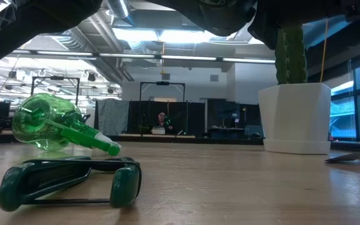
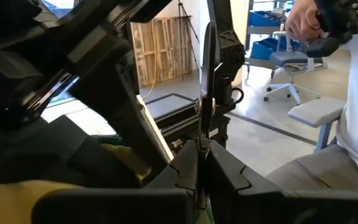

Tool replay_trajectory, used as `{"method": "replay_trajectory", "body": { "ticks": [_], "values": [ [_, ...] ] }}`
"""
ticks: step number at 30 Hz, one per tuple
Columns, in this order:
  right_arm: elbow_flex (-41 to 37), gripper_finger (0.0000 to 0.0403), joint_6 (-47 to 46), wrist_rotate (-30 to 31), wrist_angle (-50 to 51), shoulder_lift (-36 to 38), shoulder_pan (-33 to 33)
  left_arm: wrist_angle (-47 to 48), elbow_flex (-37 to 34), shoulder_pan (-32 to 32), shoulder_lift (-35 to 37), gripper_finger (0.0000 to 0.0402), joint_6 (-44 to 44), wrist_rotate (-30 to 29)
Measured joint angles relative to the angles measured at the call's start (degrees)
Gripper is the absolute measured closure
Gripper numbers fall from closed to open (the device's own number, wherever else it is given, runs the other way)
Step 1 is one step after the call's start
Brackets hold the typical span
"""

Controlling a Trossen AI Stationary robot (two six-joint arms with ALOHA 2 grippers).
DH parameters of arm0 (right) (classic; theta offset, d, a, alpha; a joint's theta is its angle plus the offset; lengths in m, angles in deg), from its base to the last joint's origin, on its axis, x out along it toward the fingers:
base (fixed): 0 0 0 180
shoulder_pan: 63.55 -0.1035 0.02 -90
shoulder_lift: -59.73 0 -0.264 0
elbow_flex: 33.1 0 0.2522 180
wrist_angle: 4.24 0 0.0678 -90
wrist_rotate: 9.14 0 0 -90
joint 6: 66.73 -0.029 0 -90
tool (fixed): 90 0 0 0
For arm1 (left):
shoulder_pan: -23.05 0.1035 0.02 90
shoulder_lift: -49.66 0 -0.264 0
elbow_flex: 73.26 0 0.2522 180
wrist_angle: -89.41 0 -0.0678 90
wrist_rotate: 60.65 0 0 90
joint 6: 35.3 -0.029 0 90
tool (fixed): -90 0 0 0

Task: Pick & Place Garden tools in Gardening bag
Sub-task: Put the top grafting pruner into the side pocket of the white bag

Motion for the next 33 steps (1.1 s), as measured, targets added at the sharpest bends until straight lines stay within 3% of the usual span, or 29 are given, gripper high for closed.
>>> {"method": "replay_trajectory", "body": {
  "ticks": [3,5,20,27,33],
  "values": [
    [0.0,0.0381,-0.14,-0.02,-0.13,0.0,0.0,0.02,0.02,0.0,0.0,0.0393,-0.11,0.04],
    [0.0,0.0393,-0.22,-0.02,-0.14,0.0,-0.02,0.06,0.02,-0.02,0.0,0.0393,-0.15,0.01],
    [0.32,0.0401,-1.71,0.52,1.86,0.02,-0.13,1.82,0.11,-0.04,0.17,0.0393,0.27,0.79],
    [7.39,0.0402,-1.91,3.89,15.56,-0.07,-0.87,1.73,0.24,-0.01,0.37,0.0393,0.08,0.72],
    [9.86,0.0402,-2.36,7.26,19.34,-0.07,-2.06,1.84,0.24,0.0,0.39,0.0393,0.11,0.25]
  ]
}}
